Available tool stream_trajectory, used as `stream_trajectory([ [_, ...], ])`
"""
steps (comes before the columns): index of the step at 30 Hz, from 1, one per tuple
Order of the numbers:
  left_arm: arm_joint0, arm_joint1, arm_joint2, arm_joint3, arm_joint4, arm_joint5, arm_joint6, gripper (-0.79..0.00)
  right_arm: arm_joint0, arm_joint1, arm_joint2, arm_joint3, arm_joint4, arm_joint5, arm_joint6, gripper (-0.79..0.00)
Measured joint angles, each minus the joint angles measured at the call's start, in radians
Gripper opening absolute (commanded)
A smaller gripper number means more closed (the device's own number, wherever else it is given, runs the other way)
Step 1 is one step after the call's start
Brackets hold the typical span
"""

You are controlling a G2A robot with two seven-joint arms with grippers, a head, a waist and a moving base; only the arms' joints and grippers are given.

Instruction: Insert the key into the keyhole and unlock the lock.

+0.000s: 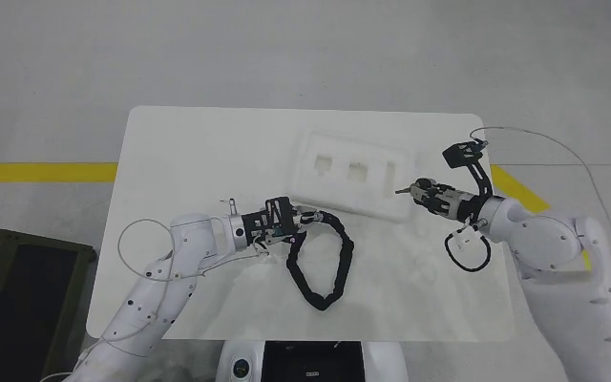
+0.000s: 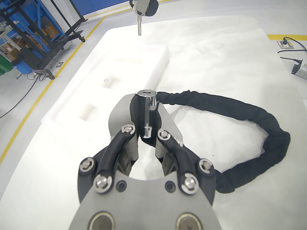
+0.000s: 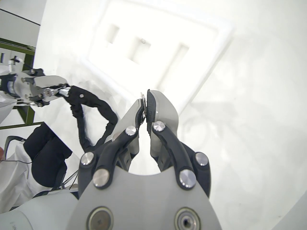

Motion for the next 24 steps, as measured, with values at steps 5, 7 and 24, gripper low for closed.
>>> stream_trajectory([
  [5, -0.006, 0.000, 0.025, 0.001, 0.061, 0.055, 0.076, -0.785, -0.064, 0.003, 0.033, -0.072, 0.074, -0.043, -0.006, -0.785],
  [7, -0.016, -0.001, 0.049, 0.008, 0.113, 0.092, 0.127, -0.785, -0.101, 0.004, 0.044, -0.107, 0.101, -0.059, -0.020, -0.785],
  [24, -0.069, -0.033, 0.190, 0.106, 0.233, 0.327, 0.221, -0.785, -0.323, -0.006, -0.017, -0.297, -0.031, -0.078, -0.270, -0.785],
])
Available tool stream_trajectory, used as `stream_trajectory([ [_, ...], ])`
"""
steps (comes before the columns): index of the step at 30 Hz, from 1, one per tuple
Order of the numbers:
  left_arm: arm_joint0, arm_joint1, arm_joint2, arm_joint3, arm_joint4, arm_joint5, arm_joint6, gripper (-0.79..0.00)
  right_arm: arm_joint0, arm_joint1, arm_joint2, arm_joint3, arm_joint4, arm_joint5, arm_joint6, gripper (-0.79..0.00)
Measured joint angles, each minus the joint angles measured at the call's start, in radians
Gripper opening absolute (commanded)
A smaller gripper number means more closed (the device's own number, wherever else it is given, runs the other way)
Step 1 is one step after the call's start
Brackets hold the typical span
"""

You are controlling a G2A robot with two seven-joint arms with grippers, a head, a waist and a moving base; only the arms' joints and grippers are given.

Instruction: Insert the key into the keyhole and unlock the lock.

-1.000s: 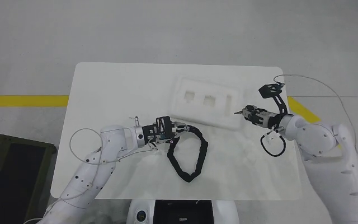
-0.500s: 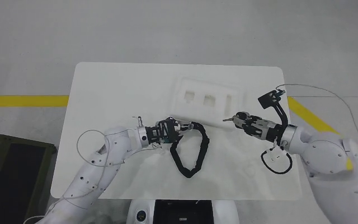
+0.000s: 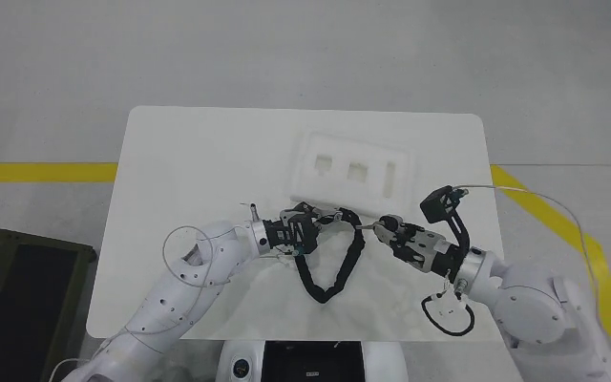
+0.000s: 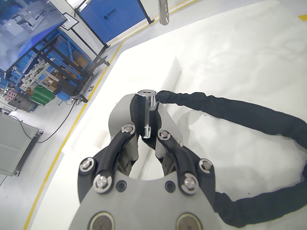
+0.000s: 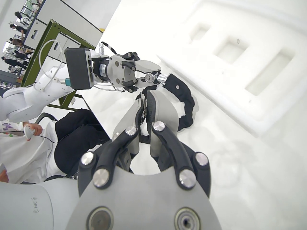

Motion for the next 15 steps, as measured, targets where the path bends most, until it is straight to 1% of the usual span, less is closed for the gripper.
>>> stream_trajectory([
  [3, 0.002, -0.004, 0.007, -0.007, -0.010, 0.016, -0.019, -0.785, -0.011, -0.006, -0.027, -0.007, -0.048, 0.042, -0.069, -0.785],
  [6, 0.002, -0.004, 0.008, -0.008, -0.011, 0.016, -0.020, -0.785, -0.016, -0.011, -0.060, -0.016, -0.086, 0.080, -0.112, -0.785],
  [12, 0.002, -0.004, 0.007, -0.008, -0.010, 0.016, -0.019, -0.785, -0.008, -0.020, -0.118, -0.012, -0.154, 0.166, -0.139, -0.785],
  [15, 0.002, -0.004, 0.007, -0.008, -0.010, 0.016, -0.019, -0.785, 0.002, -0.024, -0.138, -0.007, -0.156, 0.203, -0.138, -0.785],
])
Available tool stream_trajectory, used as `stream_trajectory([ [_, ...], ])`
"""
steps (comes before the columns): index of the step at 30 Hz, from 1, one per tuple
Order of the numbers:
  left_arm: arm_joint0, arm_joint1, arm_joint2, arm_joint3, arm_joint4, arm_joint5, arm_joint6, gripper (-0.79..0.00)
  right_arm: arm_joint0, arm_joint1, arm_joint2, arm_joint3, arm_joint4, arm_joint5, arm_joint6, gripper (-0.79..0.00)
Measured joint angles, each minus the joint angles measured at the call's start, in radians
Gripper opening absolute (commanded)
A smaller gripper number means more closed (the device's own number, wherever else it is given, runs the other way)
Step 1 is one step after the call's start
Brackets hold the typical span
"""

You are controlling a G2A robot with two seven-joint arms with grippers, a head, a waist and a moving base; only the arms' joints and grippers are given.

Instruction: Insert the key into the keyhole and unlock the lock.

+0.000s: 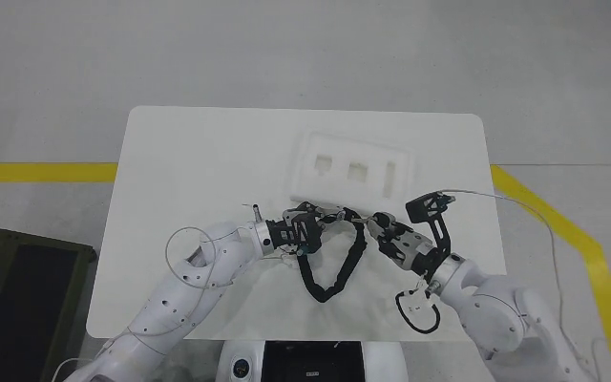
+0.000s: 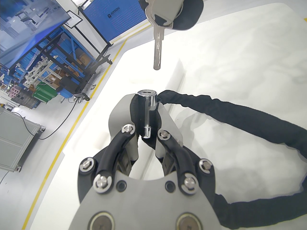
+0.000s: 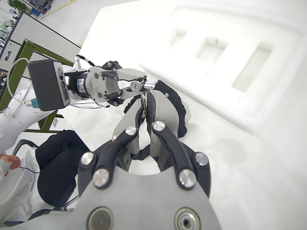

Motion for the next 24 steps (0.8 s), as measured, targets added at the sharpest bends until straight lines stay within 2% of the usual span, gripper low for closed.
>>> stream_trajectory([
  [9, 0.000, 0.000, 0.000, 0.000, 0.000, 0.000, 0.000, -0.785, 0.028, -0.010, -0.050, -0.003, -0.013, 0.020, 0.008, -0.785],
  [24, 0.037, -0.007, -0.001, -0.015, 0.004, 0.090, -0.061, -0.785, 0.027, -0.013, -0.054, 0.002, -0.020, 0.027, -0.012, -0.785],
])
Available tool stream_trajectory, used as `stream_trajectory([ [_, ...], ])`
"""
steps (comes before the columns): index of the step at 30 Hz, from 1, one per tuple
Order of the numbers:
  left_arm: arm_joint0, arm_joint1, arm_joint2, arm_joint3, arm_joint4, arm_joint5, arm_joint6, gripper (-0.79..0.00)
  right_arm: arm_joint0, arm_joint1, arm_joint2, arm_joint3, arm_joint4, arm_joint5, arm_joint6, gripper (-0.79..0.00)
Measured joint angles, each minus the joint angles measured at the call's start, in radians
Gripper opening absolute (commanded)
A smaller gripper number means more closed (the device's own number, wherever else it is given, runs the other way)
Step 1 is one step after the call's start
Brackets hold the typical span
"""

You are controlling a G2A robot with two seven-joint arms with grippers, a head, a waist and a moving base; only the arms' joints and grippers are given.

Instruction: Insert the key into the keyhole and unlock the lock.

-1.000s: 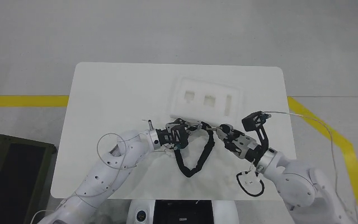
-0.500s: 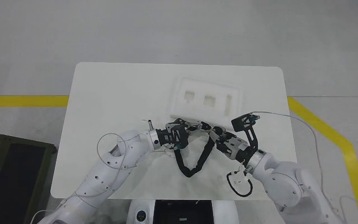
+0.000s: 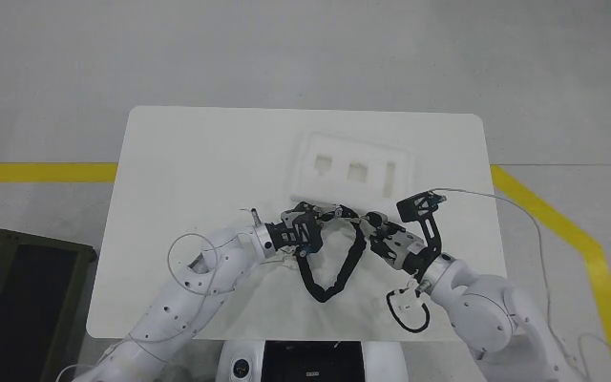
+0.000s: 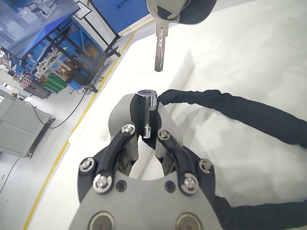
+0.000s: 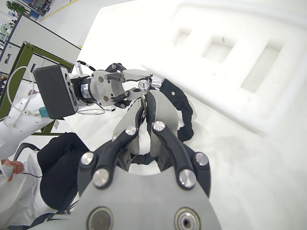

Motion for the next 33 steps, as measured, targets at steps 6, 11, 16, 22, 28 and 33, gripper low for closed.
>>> stream_trajectory([
  [6, -0.001, -0.003, 0.004, 0.000, -0.006, 0.003, -0.002, -0.785, 0.014, -0.008, -0.017, -0.001, 0.003, 0.045, -0.006, -0.785],
  [11, -0.001, -0.003, 0.004, 0.000, -0.006, 0.003, -0.002, -0.785, 0.030, -0.012, -0.028, 0.004, -0.005, 0.086, 0.016, -0.785],
  [16, -0.001, -0.003, 0.004, 0.000, -0.006, 0.003, -0.002, -0.785, 0.046, -0.018, -0.033, 0.015, 0.009, 0.119, 0.030, -0.785],
  [22, -0.001, -0.003, 0.004, 0.000, -0.006, 0.003, -0.002, -0.785, 0.057, -0.021, -0.038, -0.001, -0.004, 0.126, 0.048, -0.785],
  [28, -0.001, -0.003, 0.004, 0.000, -0.006, 0.003, -0.002, -0.785, 0.062, -0.024, -0.046, -0.019, -0.030, 0.131, 0.057, -0.785],
  [33, -0.001, -0.003, 0.004, 0.000, -0.006, 0.003, -0.002, -0.785, 0.065, -0.027, -0.054, -0.020, -0.049, 0.144, 0.068, -0.785],
])
